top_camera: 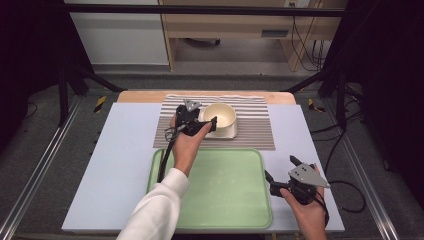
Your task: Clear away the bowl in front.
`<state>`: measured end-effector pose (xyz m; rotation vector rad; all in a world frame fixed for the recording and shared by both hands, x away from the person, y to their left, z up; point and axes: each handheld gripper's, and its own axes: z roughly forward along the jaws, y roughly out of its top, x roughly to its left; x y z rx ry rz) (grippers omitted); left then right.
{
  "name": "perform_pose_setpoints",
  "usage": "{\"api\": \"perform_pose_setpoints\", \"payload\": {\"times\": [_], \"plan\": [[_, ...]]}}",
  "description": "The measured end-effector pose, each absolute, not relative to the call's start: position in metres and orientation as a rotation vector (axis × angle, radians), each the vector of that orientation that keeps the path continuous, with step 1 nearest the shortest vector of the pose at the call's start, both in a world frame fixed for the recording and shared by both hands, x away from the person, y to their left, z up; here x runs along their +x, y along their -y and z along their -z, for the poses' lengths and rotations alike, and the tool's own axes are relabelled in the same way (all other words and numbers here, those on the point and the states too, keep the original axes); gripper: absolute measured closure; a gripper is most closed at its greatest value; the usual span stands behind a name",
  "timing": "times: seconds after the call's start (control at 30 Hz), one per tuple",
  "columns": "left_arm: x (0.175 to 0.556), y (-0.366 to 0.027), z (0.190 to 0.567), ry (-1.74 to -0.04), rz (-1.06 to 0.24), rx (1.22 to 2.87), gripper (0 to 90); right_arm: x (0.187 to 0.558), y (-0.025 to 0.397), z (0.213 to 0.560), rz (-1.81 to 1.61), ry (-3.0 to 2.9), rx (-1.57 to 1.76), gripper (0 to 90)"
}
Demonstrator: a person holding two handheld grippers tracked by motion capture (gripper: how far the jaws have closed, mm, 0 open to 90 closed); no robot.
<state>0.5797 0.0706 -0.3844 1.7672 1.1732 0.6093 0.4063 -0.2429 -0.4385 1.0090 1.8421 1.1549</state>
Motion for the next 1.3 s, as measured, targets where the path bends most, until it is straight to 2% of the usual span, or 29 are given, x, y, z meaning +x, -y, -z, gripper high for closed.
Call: {"api": "perform_pose_setpoints", "payload": {"times": [0.13,0.47,1.1,1.3], "plan": [[0.591,-0.066,0.387,-1.199,-0.655,1.748,20.0,0.406,0.243,0.438,-1.165,-1.837,1.015,6.3],[0.606,-0.058,0.396,-1.240,-0.718,1.735,25.4,0.407,0.245,0.437,-1.184,-1.834,1.017,6.4],[0.610,-0.051,0.405,-1.262,-0.703,1.727,29.2,0.407,0.245,0.437,-1.187,-1.833,1.018,6.4],[0.611,-0.050,0.407,-1.268,-0.697,1.735,33.1,0.407,0.245,0.437,-1.188,-1.834,1.020,6.4]]}}
